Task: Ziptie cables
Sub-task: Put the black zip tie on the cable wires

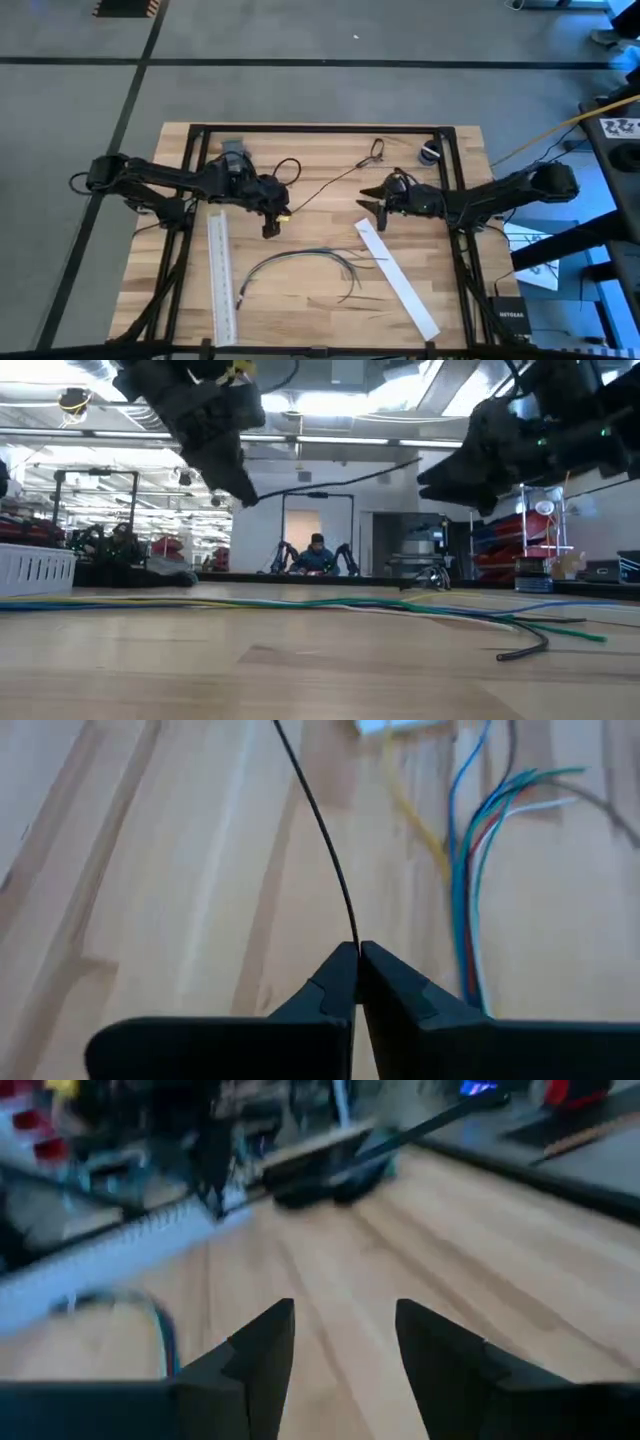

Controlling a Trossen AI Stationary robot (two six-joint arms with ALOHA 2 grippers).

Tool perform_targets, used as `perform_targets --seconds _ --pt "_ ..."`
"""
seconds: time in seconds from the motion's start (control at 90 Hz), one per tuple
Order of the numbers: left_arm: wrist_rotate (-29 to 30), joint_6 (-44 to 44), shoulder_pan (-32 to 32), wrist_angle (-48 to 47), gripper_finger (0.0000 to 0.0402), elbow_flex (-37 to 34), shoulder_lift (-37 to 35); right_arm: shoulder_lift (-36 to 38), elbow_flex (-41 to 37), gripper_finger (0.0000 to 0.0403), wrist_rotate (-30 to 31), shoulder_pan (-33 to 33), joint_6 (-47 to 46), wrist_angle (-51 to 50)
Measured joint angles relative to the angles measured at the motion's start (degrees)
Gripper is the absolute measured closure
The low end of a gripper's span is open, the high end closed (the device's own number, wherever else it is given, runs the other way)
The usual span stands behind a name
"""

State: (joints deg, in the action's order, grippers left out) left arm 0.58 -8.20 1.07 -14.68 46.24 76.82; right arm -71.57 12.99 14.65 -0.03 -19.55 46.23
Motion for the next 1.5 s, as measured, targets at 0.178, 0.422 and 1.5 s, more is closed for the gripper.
perform_targets --seconds 0.178,0.422,1.5 --pt "0.0 -0.1 -1.9 3.2 0.0401 0.0 0.0 -7.6 4.2 0.0240 0.2 0.0 3.3 7.8" --pt "0.0 0.5 -2.3 4.7 0.0401 0.0 0.0 -11.5 9.7 0.0240 -4.5 0.0 9.3 7.8" --pt "0.1 9.5 2.9 -8.8 0.0401 1.7 0.0 -33.6 59.3 0.0240 5.1 5.2 49.8 -55.5"
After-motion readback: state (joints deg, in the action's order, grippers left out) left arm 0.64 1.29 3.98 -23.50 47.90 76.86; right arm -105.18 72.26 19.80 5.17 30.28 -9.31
